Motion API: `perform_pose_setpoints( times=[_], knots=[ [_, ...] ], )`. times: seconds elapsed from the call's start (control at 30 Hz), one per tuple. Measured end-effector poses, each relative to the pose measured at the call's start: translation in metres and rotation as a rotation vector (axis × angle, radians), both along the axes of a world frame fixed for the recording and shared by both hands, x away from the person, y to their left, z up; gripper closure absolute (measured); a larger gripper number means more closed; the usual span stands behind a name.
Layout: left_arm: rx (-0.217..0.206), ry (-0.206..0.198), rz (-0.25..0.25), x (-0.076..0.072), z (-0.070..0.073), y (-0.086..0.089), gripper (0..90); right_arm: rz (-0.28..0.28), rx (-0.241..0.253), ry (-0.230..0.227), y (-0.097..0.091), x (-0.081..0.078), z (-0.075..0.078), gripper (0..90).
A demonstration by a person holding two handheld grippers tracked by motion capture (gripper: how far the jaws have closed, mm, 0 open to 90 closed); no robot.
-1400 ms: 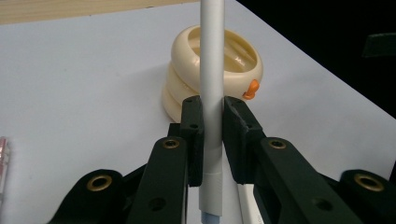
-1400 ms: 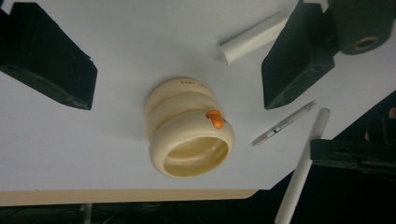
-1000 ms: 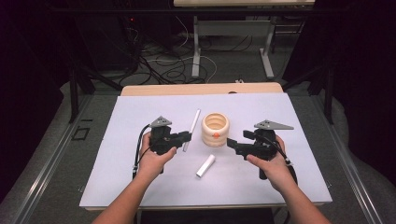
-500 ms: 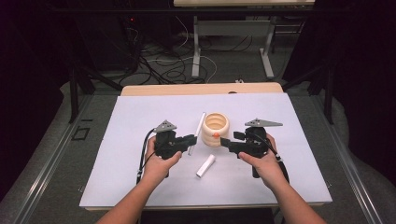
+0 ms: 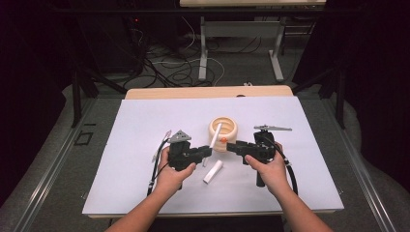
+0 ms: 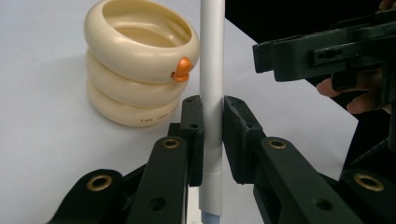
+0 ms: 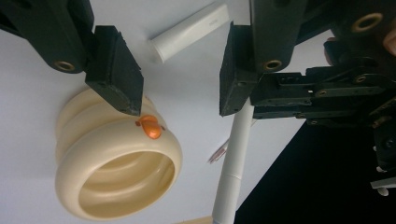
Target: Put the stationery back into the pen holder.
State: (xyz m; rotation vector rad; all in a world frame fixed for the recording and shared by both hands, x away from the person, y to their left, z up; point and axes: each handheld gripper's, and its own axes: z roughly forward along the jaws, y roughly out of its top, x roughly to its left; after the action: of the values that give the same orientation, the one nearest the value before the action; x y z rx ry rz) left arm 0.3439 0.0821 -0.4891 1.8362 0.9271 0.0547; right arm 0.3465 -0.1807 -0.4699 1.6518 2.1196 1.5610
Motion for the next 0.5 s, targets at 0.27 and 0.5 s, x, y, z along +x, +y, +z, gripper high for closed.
perform_pose_setpoints(
  times=[0.27, 0.5],
  knots=[
    [0.011, 0.007, -0.023, -0.005, -0.006, -0.010, 78.9, 0.014, 0.068, 0.072, 0.003, -0.002, -0.001, 54.9],
    [0.010, 0.012, -0.040, -0.009, -0.009, -0.016, 78.9, 0.018, 0.103, 0.110, 0.003, -0.002, -0.004, 55.8]
  ],
)
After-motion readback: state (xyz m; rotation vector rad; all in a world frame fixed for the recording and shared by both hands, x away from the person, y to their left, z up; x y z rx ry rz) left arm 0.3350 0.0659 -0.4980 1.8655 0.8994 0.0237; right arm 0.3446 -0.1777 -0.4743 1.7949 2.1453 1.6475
